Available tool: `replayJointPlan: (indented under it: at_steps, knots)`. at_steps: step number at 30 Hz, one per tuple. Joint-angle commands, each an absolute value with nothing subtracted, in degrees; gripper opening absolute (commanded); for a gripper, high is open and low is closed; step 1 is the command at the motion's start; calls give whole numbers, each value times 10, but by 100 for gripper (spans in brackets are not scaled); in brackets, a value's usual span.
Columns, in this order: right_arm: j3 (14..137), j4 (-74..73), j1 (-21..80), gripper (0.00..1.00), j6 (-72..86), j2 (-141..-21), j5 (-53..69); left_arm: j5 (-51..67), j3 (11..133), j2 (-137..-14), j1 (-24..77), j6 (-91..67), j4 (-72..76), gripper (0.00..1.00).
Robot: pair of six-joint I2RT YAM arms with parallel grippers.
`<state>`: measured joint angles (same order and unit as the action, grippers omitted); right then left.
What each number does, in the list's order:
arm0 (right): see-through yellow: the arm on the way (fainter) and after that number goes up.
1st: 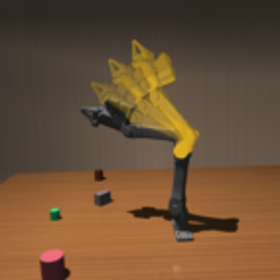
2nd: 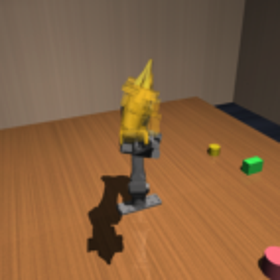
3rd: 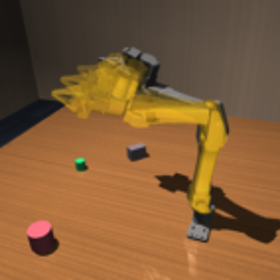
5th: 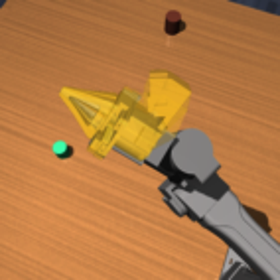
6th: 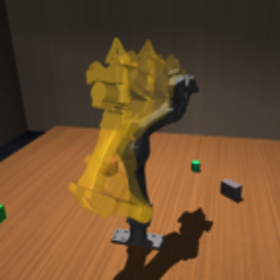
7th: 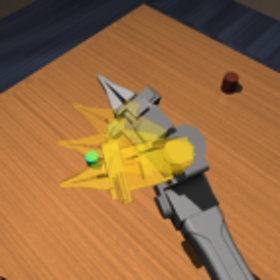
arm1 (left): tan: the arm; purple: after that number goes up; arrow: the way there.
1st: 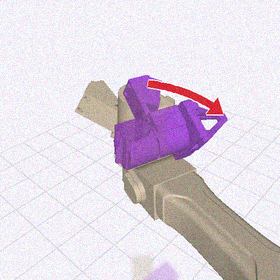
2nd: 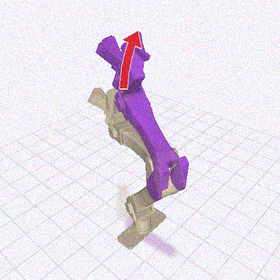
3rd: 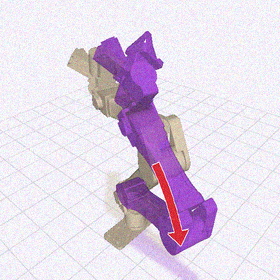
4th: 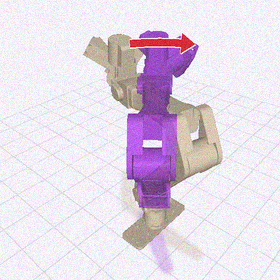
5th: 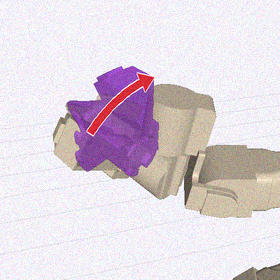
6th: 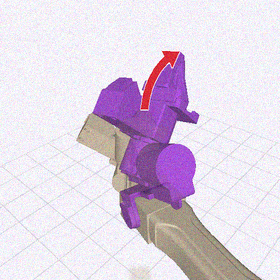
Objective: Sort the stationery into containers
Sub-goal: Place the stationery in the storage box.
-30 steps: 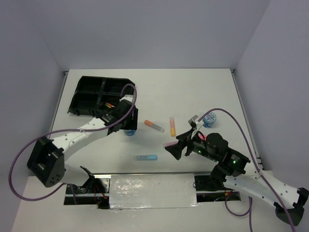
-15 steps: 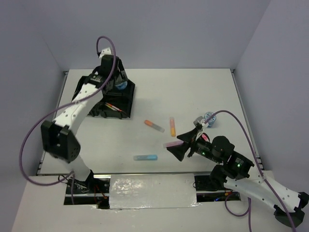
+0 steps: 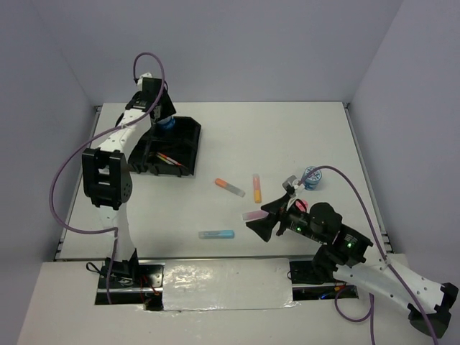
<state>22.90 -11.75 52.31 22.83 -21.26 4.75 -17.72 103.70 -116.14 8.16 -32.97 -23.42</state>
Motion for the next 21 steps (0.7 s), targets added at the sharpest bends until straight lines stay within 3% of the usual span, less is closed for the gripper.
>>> replayJointPlan:
  at_steps: [1, 14, 17, 21]
  knots:
    - [230, -80, 525, 100, 218, -235, 45, -161, 1056, -1178, 68, -322, -168, 1]
    - [237, -57, 525, 100, 215, -282, 44, -131, 1010, -1193, 46, -332, -118, 6]
    - [236, -54, 525, 100, 214, -283, 47, -141, 1008, -1192, 46, -330, -124, 13]
    - [236, -58, 524, 100, 214, -283, 48, -147, 1019, -1195, 46, -332, -138, 43]
